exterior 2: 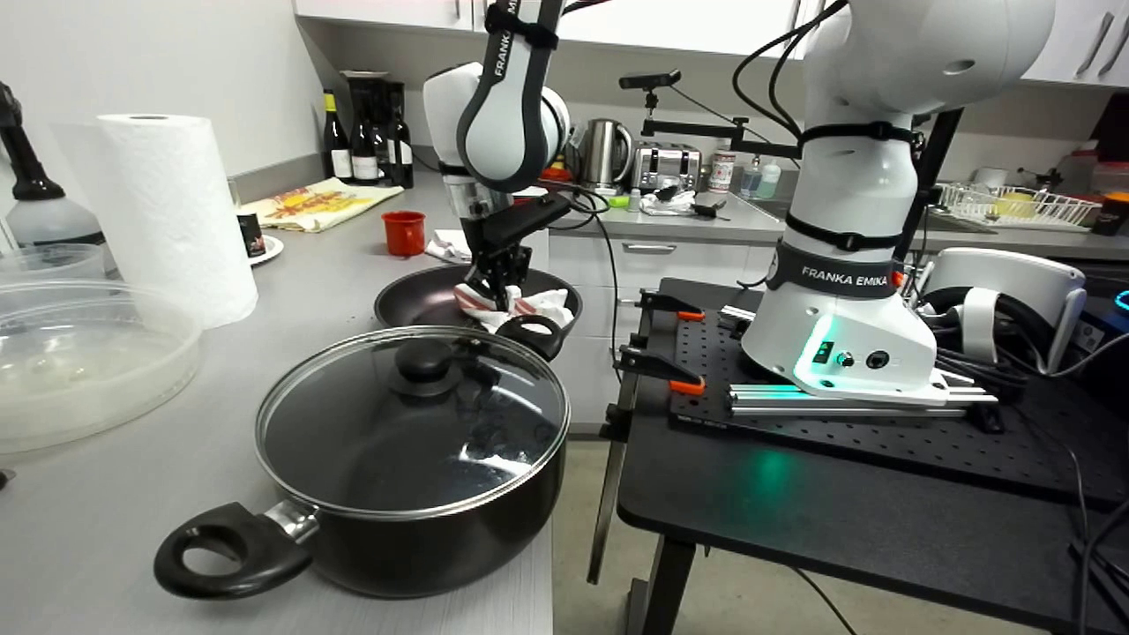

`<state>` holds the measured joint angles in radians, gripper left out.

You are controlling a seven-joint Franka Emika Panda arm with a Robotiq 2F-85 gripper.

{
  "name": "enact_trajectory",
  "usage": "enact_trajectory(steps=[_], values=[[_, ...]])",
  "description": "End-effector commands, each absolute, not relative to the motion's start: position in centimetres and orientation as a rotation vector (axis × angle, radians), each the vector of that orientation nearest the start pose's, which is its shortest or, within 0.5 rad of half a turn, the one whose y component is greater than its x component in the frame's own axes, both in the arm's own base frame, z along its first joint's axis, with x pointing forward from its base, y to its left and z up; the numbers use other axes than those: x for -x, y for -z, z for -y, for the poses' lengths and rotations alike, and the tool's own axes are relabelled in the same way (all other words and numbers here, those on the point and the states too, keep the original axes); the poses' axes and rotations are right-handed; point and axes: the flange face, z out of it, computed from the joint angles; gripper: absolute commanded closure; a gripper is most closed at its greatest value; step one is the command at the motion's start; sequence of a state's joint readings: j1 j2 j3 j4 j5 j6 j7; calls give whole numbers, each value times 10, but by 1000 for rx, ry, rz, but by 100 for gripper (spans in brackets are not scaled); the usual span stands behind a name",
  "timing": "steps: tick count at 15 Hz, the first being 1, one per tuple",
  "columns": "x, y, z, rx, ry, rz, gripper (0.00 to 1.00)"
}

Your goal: Use the white and red towel on the left to wipe the black pan

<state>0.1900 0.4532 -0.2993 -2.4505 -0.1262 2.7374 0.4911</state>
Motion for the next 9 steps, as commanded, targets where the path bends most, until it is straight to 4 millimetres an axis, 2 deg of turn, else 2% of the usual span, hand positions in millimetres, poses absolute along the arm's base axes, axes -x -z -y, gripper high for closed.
enact_trajectory(steps=[1, 5, 9], values=[[-466, -109, 36, 3305, -147, -689, 96], [-483, -112, 24, 3296, -133, -601, 96], [-503, -113, 25, 3275, -127, -578, 96]])
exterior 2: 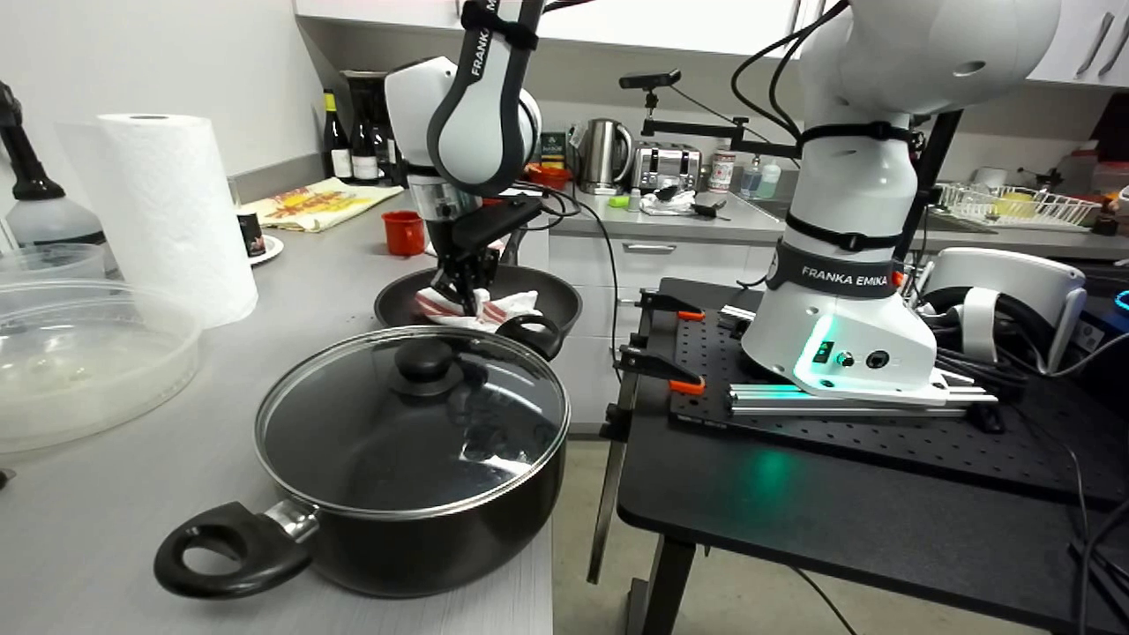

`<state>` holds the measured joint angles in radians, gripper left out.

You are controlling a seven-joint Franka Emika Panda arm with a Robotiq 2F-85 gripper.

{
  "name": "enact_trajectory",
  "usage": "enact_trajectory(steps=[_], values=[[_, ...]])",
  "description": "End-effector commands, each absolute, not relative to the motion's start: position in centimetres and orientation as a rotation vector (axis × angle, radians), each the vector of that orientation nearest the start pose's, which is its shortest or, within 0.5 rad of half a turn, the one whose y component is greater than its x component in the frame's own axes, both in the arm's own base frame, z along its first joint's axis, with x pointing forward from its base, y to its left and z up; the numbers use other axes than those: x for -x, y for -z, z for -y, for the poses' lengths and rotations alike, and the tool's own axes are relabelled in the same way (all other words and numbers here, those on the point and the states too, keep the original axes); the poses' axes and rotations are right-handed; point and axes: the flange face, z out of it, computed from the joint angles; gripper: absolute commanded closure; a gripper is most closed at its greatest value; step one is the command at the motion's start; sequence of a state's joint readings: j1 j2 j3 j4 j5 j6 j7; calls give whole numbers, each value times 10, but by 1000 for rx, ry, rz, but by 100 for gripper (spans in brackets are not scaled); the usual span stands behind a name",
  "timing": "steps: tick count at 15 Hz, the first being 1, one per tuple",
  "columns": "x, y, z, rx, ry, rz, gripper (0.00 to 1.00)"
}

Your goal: Use the white and red towel on the left to wipe the black pan

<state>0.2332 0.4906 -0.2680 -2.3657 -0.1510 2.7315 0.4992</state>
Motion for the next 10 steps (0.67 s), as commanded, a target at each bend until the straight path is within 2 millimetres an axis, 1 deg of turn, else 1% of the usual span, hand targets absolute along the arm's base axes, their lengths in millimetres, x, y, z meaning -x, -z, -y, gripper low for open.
enact_trajectory(steps=[1, 5, 10], values=[[-508, -112, 27, 3272, -129, -574, 96], [-524, -111, 36, 3259, -142, -578, 96], [-542, -115, 51, 3252, -128, -623, 96]])
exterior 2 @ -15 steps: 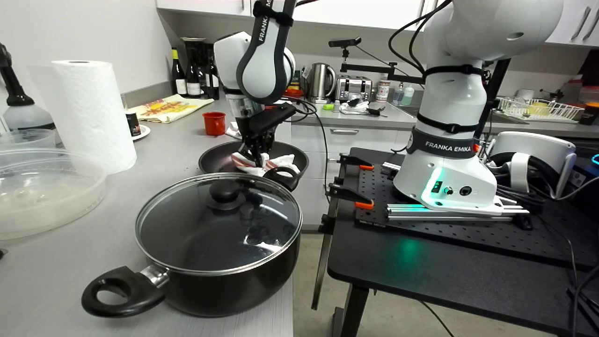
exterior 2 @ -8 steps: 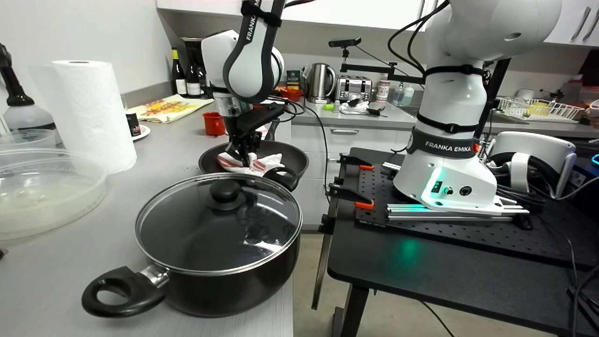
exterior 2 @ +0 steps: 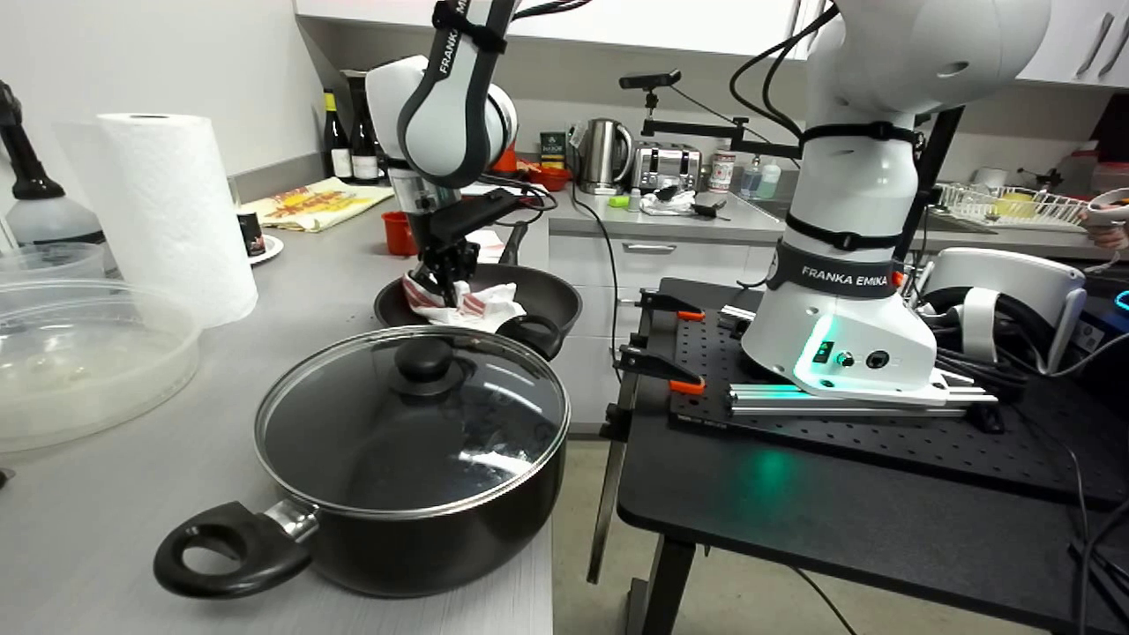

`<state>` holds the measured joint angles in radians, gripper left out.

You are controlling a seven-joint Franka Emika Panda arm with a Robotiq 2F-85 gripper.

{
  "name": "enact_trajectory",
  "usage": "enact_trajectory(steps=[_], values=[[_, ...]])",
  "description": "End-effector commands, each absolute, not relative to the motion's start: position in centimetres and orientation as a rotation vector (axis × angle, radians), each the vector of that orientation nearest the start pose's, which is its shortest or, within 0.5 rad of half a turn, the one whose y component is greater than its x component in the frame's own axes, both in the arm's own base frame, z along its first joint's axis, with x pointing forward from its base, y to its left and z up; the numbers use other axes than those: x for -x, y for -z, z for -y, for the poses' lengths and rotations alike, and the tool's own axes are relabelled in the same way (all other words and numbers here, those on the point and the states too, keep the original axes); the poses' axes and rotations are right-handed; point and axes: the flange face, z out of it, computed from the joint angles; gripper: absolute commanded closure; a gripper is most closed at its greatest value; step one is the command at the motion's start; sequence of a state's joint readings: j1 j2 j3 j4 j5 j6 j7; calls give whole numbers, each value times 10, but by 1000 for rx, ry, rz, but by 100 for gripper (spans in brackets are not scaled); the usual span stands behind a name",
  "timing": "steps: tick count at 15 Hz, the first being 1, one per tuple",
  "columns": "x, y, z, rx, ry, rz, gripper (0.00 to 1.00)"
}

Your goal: Use the white and red towel on the left to wipe the black pan

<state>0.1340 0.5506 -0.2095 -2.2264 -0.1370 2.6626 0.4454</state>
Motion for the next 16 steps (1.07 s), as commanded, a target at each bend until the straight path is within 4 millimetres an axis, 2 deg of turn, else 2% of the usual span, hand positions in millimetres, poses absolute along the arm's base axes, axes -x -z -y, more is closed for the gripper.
enact_trajectory(steps=[1, 4, 8, 11, 16], values=[[-545, -116, 52, 3250, -124, -626, 96], [-556, -117, 49, 3261, -103, -624, 96], [-568, -116, 28, 3272, -96, -548, 96], [-572, -110, 0, 3280, -113, -423, 96], [-562, -104, -54, 3275, -139, -148, 96]])
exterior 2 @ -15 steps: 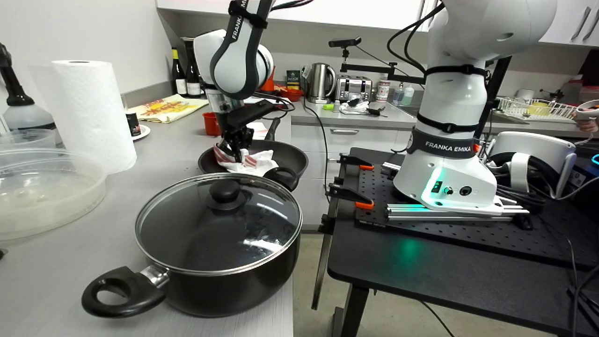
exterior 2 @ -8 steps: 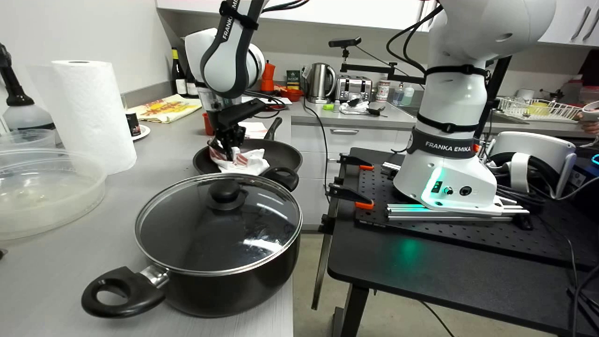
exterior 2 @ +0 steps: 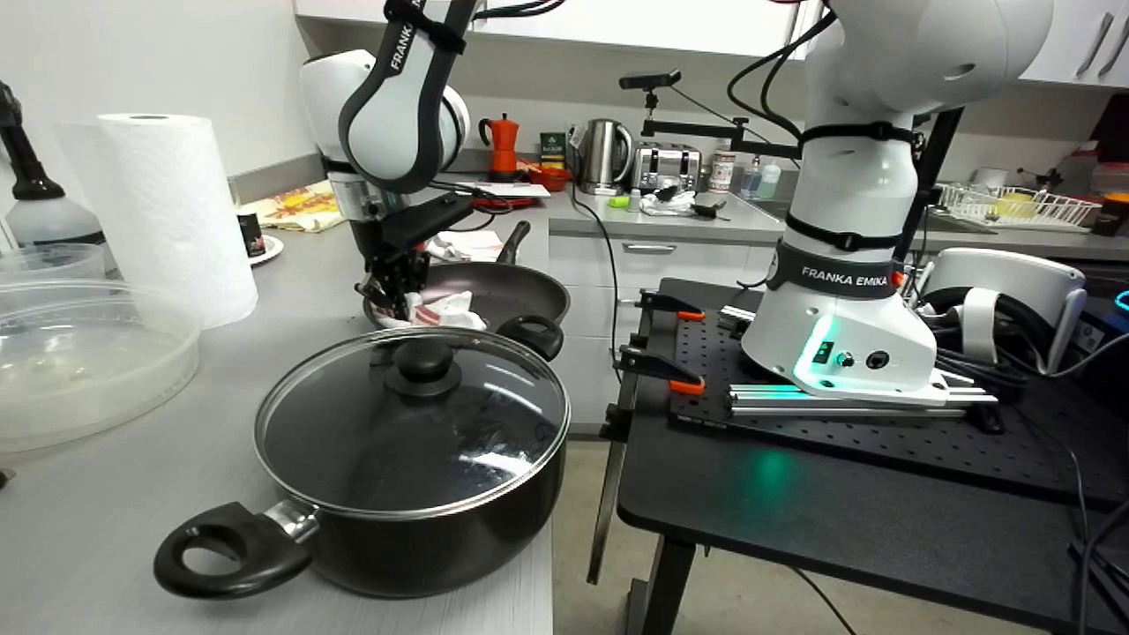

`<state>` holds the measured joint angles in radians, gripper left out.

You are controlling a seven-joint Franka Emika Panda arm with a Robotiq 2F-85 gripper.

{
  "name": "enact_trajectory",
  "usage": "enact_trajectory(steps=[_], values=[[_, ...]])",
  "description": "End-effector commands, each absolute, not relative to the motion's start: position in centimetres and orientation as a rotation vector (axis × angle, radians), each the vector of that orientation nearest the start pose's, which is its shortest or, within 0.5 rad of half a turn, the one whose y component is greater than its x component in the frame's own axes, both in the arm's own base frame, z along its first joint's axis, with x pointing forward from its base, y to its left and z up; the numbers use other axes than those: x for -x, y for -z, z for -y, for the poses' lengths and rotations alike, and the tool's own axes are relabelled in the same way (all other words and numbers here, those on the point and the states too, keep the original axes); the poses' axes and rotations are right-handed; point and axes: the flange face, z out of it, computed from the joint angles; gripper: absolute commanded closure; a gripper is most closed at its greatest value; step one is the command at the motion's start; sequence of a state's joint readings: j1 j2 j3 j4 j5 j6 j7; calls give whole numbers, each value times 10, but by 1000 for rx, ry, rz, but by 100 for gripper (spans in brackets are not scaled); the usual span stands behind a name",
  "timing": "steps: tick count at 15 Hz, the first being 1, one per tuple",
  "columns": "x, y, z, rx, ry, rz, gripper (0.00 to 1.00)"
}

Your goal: Use the white and red towel on the left to wipe the black pan

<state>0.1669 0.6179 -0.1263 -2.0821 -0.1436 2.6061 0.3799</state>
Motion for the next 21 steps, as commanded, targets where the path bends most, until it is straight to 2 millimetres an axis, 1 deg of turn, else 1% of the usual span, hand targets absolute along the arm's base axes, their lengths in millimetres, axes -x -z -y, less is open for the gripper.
enact_trajectory(steps=[1, 3, 5, 9, 14, 16, 18, 19, 21], values=[[-559, -104, -61, 3272, -141, -96, 96], [-557, -104, -68, 3268, -145, -40, 96], [-558, -106, -64, 3265, -143, -40, 96], [-558, -109, -30, 3250, -132, -168, 96], [-547, -114, 26, 3195, -110, -395, 96], [-544, -115, 40, 3179, -101, -454, 96], [-544, -114, 42, 3177, -99, -460, 96], [-545, -112, 36, 3183, -107, -441, 96], [-548, -106, 17, 3202, -132, -367, 96]])
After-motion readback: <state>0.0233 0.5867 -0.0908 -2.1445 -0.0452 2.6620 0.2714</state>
